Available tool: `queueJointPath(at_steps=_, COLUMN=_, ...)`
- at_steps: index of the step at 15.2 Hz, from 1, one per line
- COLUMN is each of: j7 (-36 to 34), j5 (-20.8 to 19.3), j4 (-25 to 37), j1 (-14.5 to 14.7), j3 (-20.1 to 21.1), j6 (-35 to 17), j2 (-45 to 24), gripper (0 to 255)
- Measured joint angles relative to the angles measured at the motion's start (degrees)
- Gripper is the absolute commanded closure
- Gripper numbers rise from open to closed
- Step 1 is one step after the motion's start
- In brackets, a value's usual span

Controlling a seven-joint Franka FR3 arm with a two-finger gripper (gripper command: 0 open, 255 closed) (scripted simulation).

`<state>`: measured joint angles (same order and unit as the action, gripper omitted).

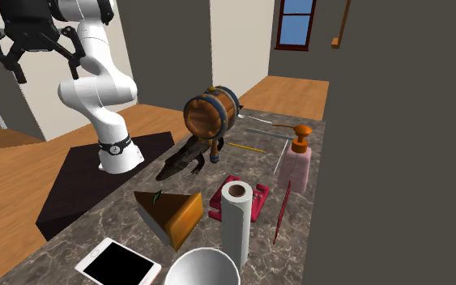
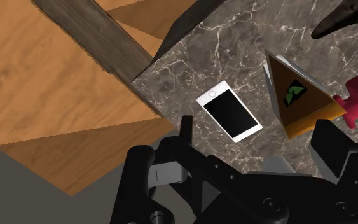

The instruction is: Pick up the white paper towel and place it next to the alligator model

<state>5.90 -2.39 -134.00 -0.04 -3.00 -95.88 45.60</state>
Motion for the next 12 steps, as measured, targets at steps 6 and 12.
queueJointPath(at_steps=6, j7=-4.6, j5=1.7, j4=0.5, j1=1.1, j3=3.9, j6=-4.4, j2=-5.2, gripper=0)
queueJointPath(at_steps=12, j7=-11.7, j5=3.3, j4=3.8, j1=2.5, j3=9.8, j6=-9.6, j2=-14.0, gripper=0)
